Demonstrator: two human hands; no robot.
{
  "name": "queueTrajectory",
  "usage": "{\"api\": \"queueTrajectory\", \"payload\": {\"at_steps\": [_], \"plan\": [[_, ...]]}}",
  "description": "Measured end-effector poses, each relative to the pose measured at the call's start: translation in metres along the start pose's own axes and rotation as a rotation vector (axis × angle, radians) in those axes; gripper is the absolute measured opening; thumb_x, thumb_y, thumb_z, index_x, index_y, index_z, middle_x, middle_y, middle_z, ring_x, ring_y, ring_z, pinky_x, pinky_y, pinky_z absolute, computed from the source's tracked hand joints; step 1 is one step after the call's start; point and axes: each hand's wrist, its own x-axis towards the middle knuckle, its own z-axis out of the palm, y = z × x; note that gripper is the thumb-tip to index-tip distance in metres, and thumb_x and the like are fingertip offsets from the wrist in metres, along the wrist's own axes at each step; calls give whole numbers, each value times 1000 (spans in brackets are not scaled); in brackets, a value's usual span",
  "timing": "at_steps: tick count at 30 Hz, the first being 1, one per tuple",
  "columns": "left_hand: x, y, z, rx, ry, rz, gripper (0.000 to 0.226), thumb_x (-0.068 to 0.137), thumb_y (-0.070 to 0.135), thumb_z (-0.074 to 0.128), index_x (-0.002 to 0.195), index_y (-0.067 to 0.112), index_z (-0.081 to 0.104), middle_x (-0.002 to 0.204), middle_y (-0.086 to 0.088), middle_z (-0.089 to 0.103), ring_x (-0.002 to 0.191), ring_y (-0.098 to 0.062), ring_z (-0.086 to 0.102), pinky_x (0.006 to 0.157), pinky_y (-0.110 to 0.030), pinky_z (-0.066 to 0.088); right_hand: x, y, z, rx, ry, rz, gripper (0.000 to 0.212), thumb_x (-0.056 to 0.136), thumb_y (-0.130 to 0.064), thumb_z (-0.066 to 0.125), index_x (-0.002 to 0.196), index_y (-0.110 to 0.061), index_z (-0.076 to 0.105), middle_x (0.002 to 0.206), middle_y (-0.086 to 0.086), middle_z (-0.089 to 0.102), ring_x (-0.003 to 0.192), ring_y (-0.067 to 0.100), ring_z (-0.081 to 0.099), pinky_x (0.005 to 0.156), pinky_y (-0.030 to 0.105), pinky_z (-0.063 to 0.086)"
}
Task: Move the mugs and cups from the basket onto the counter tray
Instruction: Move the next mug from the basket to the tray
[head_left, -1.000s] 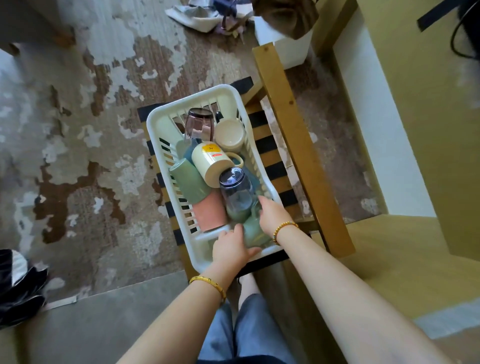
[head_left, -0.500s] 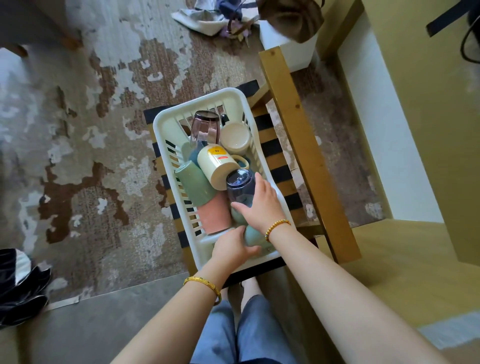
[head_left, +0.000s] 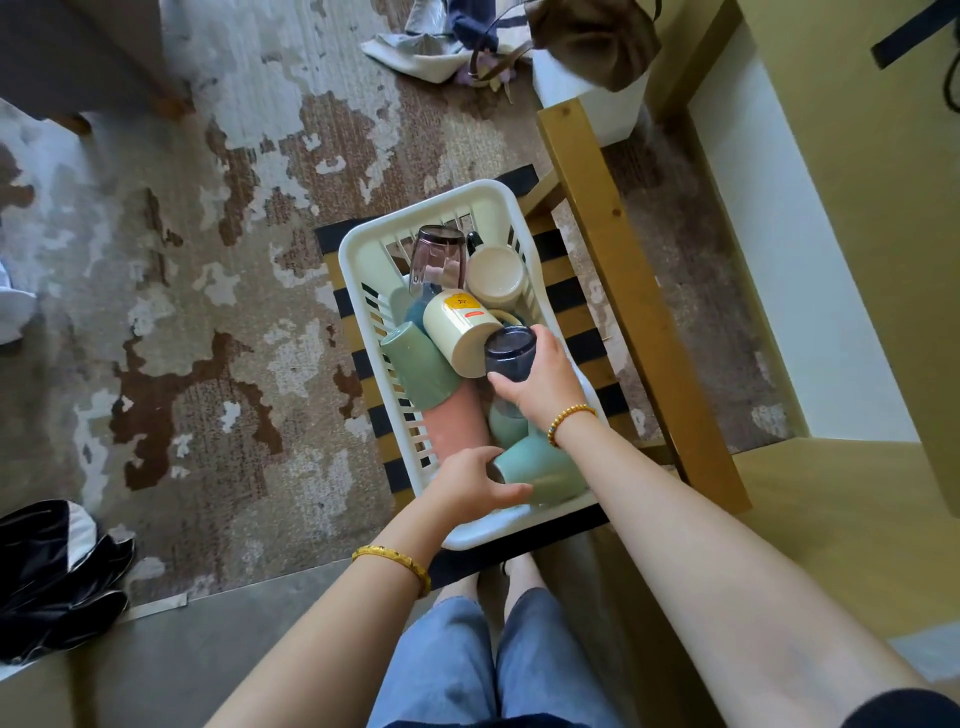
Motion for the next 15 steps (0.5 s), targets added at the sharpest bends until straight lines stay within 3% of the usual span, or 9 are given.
{"api": "queueTrajectory", "payload": {"at_steps": [3,6,11,13,15], "plan": [[-8,-11,-10,-61,-28,14,38,80,37,68,110,16,62,66,10,50,59,-3,45,51,-13,35,-7,2,-6,164,39,40,77,73,-30,76,134,-14,32,134,6,42,121,23,46,95,31,47],[-20,-26,-22,-83,-17,-1,40,81,36,68,117,21,60,70,11,51,62,-2,47,52,-10,37,-16,6,-14,254,87,58,73,73,-30,76,131,-15,35,130,5,46,116,19,49,81,17,43],[-34,-44,-47,-227,-6,-82,43,81,35,69,121,26,58,81,4,59,75,-9,58,66,-16,48,-31,13,-27,327,153,145,72,75,-28,74,131,-13,32,121,3,46,112,19,49,86,22,43],[-36,-49,-54,-304,21,-109,46,80,33,70,123,22,58,96,-3,65,88,-17,63,81,-30,55,-39,16,-32,344,169,164,71,76,-26,74,131,-13,30,117,2,43,108,17,47,87,23,42],[-37,-50,-58,-340,62,-146,49,80,35,70,125,21,56,101,-6,65,91,-20,64,84,-35,55,-47,18,-34,353,183,175,70,77,-25,74,130,-11,30,119,4,44,108,17,48,89,25,44]]}}
